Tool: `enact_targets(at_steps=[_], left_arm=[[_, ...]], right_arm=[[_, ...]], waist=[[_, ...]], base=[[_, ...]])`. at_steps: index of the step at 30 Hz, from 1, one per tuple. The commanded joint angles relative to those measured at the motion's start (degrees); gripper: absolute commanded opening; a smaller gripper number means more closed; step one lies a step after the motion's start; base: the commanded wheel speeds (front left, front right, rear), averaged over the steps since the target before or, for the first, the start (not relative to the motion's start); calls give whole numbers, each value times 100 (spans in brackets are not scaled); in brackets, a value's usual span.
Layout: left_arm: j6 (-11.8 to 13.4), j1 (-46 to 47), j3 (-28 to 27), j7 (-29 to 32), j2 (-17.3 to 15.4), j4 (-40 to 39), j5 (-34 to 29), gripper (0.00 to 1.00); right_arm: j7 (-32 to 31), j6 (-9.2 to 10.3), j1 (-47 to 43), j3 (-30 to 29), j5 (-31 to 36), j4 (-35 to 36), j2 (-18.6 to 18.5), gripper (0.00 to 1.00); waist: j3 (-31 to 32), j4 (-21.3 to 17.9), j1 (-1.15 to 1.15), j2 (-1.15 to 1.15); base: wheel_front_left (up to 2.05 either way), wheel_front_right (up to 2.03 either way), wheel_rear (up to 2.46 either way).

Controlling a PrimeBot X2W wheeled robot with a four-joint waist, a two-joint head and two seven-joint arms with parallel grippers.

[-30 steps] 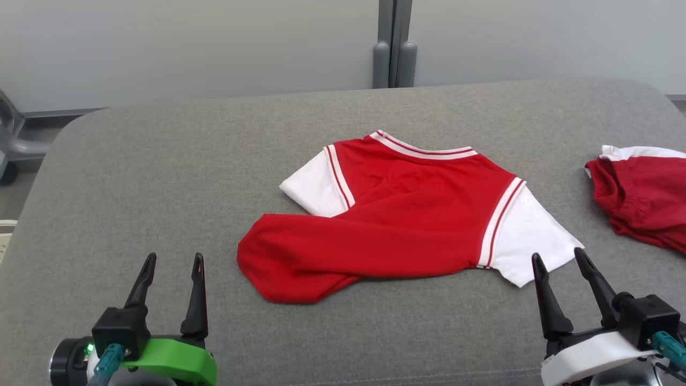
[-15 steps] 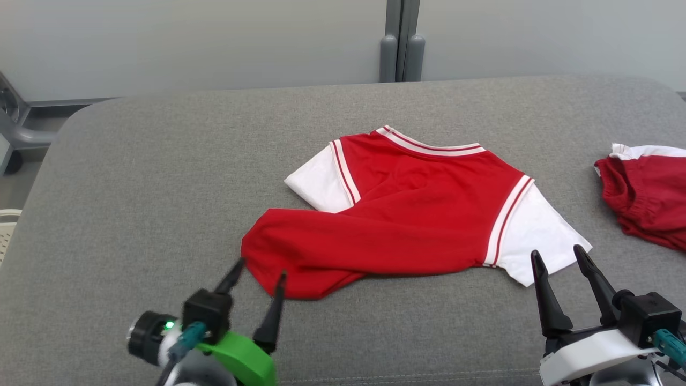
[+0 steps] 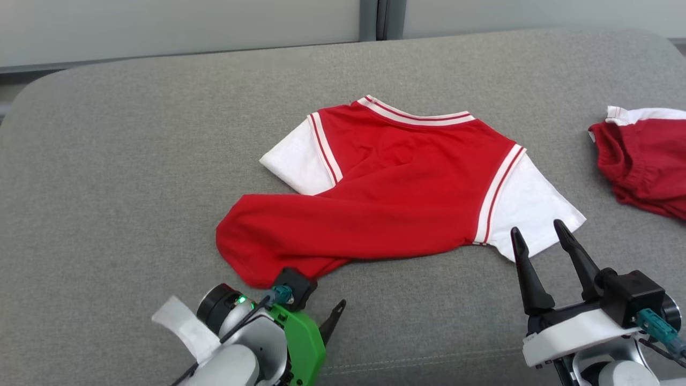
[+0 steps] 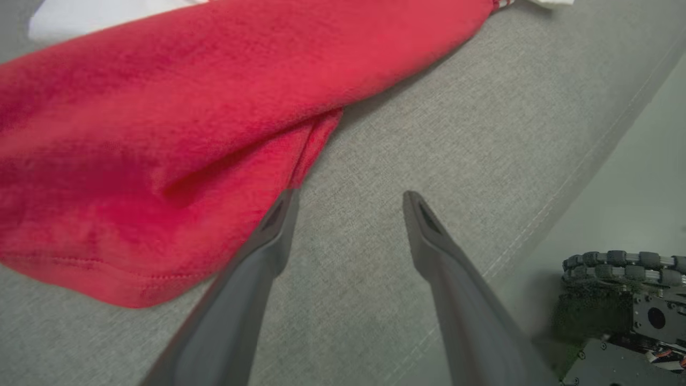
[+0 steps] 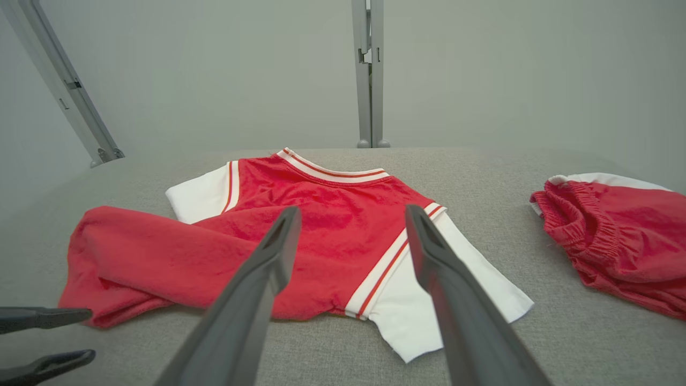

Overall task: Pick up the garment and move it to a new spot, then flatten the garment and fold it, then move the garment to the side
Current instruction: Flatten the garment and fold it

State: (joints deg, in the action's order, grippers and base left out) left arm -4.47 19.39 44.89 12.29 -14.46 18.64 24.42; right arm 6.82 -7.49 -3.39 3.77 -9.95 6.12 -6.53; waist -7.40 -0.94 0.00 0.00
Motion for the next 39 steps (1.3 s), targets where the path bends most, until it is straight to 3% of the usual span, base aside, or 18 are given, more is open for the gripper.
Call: enact_targets(at_steps=[1,14,15,16,17,18,23,27,28,29,30,33,39], left_arm=[[-53,197,39,32,-3,124,-22,100],[-136,899,155,397,-212,1003,-82,100],[-154,901,195,496,-224,1031,-67,89],[-176,911,237,591,-239,1033,-63,64],[-201,941,276,637,-260,998,-44,38],[-209,1002,311,667,-282,940,-60,0],[-288,1232,698,1054,-561,469,-60,0],[-302,1510,1543,1542,-1064,-455,295,0],[-302,1510,1543,1542,-1064,-455,295,0],[-300,1704,1976,1754,-1402,-1070,673,0],[-300,1704,1976,1754,-1402,-1070,673,0],[-296,2084,2519,2106,-1909,-1981,1145,0],[-295,2835,2811,2483,-2667,-3341,1623,0]], right_arm=[[51,0,93,0,0,-20,-5,100],[318,0,340,6,-19,-320,116,100],[322,0,353,6,-13,-336,122,100],[337,0,365,15,-12,-347,125,100],[339,0,382,29,-14,-355,130,100],[345,0,389,37,-12,-364,131,100],[349,0,403,27,-5,-398,124,100],[352,0,392,-15,-26,-409,125,100],[352,0,392,-15,-26,-409,125,100],[359,0,393,-36,-49,-410,117,100],[359,0,393,-36,-49,-410,117,100],[369,0,394,-67,-63,-419,111,100],[388,0,467,-68,-92,-421,139,100]], waist=[[-309,-249,0,0],[-603,-446,0,0],[-603,-437,0,0],[-606,-426,0,0],[-611,-414,0,0],[-614,-399,0,0],[-600,-311,0,0],[-571,-249,0,0],[-571,-249,0,0],[-566,-224,0,0],[-566,-224,0,0],[-568,-189,0,0],[-639,-171,0,0]], base=[[0,0,0],[0,0,0],[0,0,0],[0,0,0],[0,0,0],[0,0,0],[0,0,0],[0,0,0],[0,0,0],[0,0,0],[0,0,0],[0,0,0],[0,0,0]])
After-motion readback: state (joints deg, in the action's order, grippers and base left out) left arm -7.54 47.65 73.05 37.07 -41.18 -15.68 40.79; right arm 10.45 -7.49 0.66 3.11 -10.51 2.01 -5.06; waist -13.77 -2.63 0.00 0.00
